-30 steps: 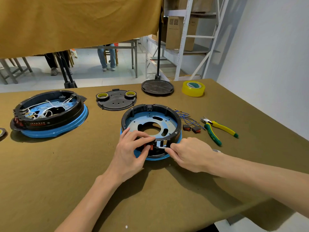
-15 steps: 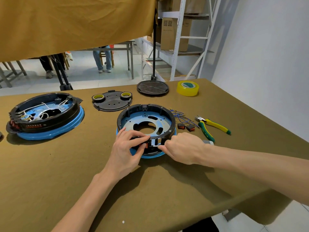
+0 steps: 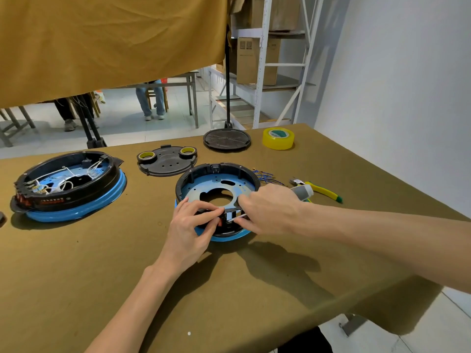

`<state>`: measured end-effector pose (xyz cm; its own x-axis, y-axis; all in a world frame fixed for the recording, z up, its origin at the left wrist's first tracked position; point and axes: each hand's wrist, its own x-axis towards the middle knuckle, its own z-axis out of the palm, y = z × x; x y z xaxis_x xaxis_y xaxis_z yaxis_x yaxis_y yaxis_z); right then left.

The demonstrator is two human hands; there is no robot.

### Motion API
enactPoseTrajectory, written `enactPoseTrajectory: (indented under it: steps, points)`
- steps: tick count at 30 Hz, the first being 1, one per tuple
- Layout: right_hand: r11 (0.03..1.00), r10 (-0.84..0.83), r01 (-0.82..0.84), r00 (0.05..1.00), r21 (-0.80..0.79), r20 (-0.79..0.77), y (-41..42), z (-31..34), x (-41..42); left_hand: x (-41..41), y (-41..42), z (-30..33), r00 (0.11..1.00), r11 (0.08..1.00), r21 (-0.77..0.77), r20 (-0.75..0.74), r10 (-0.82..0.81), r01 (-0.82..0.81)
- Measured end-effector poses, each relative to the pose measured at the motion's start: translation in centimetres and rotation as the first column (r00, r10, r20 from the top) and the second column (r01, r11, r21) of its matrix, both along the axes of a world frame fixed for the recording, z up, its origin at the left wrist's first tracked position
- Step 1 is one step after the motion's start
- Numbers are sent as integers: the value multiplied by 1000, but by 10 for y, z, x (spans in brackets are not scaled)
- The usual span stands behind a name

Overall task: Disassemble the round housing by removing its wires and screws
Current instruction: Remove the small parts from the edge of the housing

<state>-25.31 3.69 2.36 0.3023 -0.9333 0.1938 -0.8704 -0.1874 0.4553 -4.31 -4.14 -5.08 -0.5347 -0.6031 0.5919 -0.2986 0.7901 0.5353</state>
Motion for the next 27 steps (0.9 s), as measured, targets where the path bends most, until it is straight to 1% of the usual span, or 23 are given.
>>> enactPoseTrajectory:
  steps: [2,4,9,12,14,19,24,27]
  points:
    - [997,-3,7,999,-74,52,1,2,1,0,-1,0,1000,1000,4,4,7,-7]
    - [996,17,-12,998,-88,64,-1,2,2,-1,-1,0,1000,1000,3,-3,12,-12]
    - [994,107,-108,992,-26,-63,-15,4,-2,-1,-2,0,1000,1000,9,-26,6,-5]
    - [978,207,-207,975,11,-84,-22,8,-6,-1,-3,1,1000,1000,3,-25,0,1]
    - [968,246,-243,966,56,-72,-30,9,-4,0,-4,1,1000,1000,1,-26,-4,4]
    - [967,232,-227,972,112,-34,-37,6,-2,1,-6,-1,1000,1000,-24,-23,-13,13]
    - [981,154,-155,988,116,18,-23,17,-18,2,-9,-2,1000,999,-36,-25,-13,12]
    - [983,124,-126,992,130,18,-18,16,-15,4,-11,-3,998,999,-36,-47,-37,35]
